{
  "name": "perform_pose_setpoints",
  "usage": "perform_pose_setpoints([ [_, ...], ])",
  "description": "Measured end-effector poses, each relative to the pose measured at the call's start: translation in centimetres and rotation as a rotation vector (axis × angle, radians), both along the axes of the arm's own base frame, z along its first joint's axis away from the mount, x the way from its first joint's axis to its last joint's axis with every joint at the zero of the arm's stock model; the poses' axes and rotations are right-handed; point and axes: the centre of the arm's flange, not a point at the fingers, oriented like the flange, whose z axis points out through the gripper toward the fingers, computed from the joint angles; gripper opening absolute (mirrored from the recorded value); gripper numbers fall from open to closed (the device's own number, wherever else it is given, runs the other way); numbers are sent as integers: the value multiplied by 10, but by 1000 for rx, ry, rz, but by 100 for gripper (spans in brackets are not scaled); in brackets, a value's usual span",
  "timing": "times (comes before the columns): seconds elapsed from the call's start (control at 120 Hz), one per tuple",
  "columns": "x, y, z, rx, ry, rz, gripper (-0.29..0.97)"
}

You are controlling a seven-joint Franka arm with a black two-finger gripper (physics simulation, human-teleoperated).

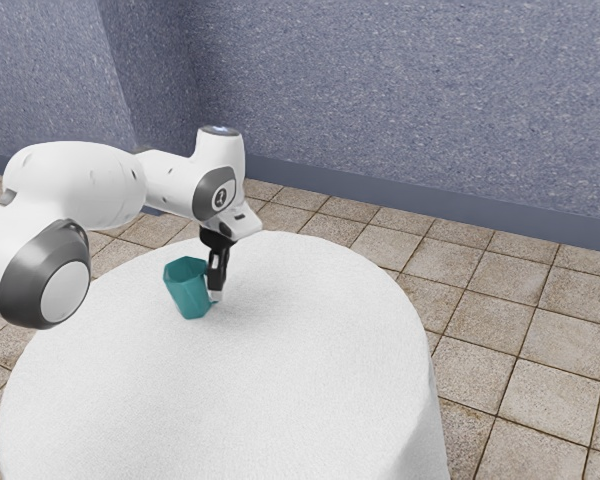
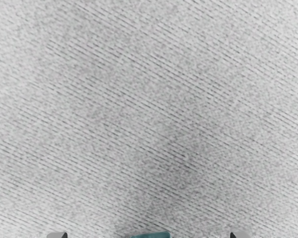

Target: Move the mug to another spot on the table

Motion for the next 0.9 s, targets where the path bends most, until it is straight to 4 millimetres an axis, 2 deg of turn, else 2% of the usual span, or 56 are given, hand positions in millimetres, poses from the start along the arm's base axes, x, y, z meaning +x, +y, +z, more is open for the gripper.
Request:
perform_pose_setpoints([
  [0.533, -3, 1, -4, 56, 20, 89, 21],
  [0.9, -1, -5, -11, 71, 22, 58, 7],
])
